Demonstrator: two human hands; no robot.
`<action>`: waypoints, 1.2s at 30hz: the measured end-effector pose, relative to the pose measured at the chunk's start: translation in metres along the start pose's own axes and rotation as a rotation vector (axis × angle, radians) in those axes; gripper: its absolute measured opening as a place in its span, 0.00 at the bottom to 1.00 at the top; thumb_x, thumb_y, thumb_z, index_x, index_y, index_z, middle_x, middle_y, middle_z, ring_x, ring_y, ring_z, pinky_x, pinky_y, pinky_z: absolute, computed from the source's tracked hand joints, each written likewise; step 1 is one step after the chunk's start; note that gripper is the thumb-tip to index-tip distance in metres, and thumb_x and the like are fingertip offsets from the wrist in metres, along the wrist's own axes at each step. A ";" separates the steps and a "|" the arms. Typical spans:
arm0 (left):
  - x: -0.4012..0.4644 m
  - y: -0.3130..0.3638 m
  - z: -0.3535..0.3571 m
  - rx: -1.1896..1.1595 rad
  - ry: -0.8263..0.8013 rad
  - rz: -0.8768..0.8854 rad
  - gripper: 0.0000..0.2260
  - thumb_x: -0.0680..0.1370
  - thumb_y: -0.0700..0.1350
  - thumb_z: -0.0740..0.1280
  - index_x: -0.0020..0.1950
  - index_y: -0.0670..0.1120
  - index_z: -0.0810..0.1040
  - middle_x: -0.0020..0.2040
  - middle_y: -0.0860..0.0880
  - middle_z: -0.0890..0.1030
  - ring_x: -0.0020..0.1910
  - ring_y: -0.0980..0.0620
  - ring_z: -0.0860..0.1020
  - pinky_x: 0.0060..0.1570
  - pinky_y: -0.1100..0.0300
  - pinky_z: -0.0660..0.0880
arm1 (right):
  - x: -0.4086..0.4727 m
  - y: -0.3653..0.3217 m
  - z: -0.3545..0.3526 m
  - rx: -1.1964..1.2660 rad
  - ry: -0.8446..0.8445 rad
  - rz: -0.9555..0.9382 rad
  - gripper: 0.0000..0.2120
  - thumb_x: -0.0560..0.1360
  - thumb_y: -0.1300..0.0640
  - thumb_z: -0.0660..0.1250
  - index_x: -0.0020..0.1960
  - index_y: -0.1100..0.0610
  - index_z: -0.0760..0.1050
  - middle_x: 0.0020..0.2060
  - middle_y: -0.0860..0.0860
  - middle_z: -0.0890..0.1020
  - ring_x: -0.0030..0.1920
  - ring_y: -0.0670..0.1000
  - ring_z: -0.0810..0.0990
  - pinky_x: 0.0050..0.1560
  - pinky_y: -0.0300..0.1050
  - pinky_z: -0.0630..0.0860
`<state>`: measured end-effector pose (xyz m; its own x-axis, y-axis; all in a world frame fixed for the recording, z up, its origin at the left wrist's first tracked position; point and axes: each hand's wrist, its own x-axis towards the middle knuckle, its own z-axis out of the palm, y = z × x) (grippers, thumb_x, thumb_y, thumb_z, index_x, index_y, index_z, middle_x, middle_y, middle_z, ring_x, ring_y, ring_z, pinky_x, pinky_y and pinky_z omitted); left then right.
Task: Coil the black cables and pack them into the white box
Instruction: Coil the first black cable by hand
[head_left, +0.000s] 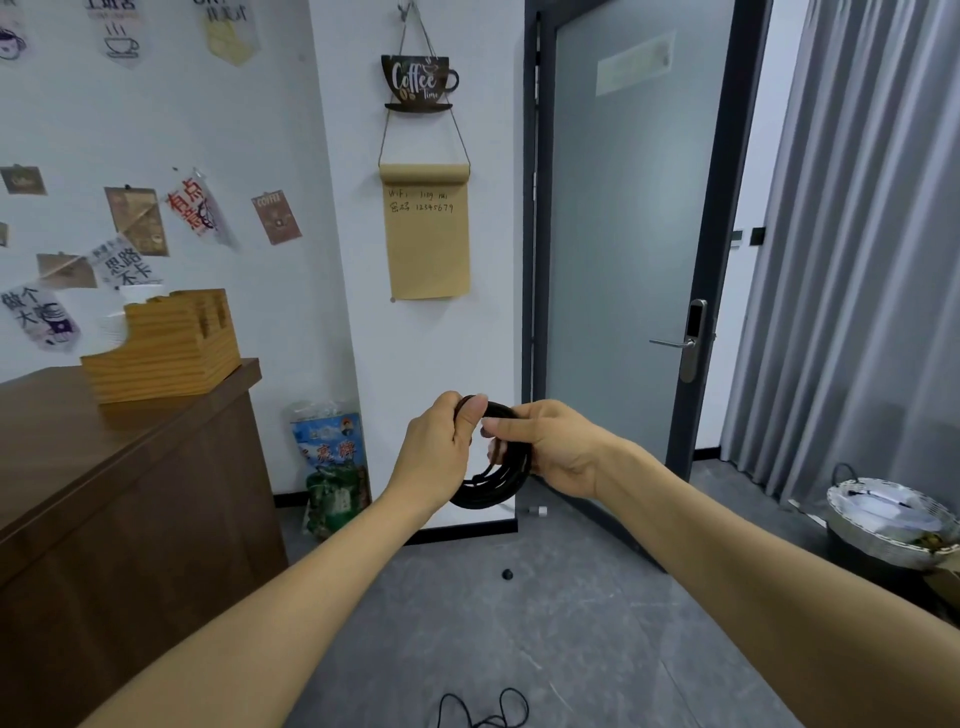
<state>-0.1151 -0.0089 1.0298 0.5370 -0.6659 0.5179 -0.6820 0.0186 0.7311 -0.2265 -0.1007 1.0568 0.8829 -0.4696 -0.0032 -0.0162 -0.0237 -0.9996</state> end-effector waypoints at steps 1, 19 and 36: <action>0.001 0.002 0.000 0.017 0.001 0.011 0.14 0.81 0.54 0.55 0.39 0.48 0.68 0.30 0.51 0.70 0.29 0.53 0.67 0.32 0.60 0.66 | 0.000 0.000 0.000 0.058 0.003 0.014 0.09 0.74 0.65 0.66 0.36 0.59 0.77 0.27 0.52 0.74 0.31 0.49 0.75 0.37 0.39 0.73; 0.009 0.008 -0.006 0.239 0.094 0.125 0.16 0.81 0.53 0.55 0.41 0.42 0.67 0.29 0.52 0.68 0.28 0.55 0.64 0.28 0.64 0.64 | -0.006 -0.014 0.004 -1.209 0.374 -0.100 0.18 0.75 0.50 0.63 0.32 0.57 0.63 0.27 0.50 0.71 0.27 0.51 0.69 0.28 0.40 0.65; 0.028 -0.007 -0.027 0.221 0.293 0.003 0.17 0.81 0.53 0.55 0.43 0.40 0.68 0.32 0.51 0.69 0.30 0.56 0.66 0.27 0.64 0.61 | -0.005 -0.027 0.010 0.416 0.090 0.086 0.09 0.80 0.60 0.60 0.41 0.59 0.71 0.25 0.50 0.74 0.24 0.48 0.73 0.39 0.42 0.76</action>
<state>-0.0821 -0.0076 1.0515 0.6327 -0.4239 0.6481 -0.7572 -0.1629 0.6326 -0.2257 -0.0886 1.0835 0.8417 -0.5300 -0.1032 0.1185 0.3678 -0.9223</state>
